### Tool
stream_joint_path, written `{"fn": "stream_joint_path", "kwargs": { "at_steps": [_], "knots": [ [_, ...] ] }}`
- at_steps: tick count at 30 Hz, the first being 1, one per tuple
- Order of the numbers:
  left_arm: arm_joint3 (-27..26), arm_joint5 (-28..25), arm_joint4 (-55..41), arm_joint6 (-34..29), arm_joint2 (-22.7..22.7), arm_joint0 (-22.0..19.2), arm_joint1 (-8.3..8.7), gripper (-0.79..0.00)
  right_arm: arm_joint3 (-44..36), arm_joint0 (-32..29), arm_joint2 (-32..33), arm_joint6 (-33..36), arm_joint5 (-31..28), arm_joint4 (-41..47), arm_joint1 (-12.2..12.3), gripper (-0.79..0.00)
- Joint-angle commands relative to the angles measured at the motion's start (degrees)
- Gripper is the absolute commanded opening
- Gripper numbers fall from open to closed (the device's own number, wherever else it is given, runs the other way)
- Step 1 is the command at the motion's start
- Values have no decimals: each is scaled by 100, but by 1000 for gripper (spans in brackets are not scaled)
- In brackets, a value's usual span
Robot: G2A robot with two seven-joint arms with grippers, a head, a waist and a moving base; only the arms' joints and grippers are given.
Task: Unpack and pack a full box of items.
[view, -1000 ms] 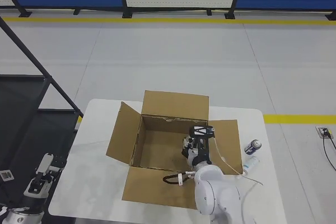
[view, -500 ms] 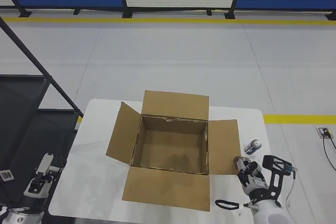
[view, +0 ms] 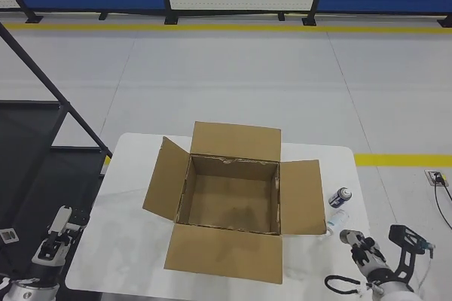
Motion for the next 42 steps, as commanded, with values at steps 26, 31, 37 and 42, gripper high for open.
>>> {"fn": "stream_joint_path", "kwargs": {
  "at_steps": [26, 31, 37, 42],
  "knots": [
    [0, 0, 0, 0, 0, 0, 0, 0, 2591, 2112, -314, 1274, 979, -1671, 126, -785],
    [0, 0, 0, 0, 0, 0, 0, 0, 2848, 2199, -287, 1195, 1037, -1660, 136, -785],
    [0, 0, 0, 0, 0, 0, 0, 0, 3111, 2328, -296, 1156, 1010, -1614, 147, -785],
    [0, 0, 0, 0, 0, 0, 0, 0, 3230, 2381, -274, 1130, 991, -1553, 159, -459]
  ]
}}
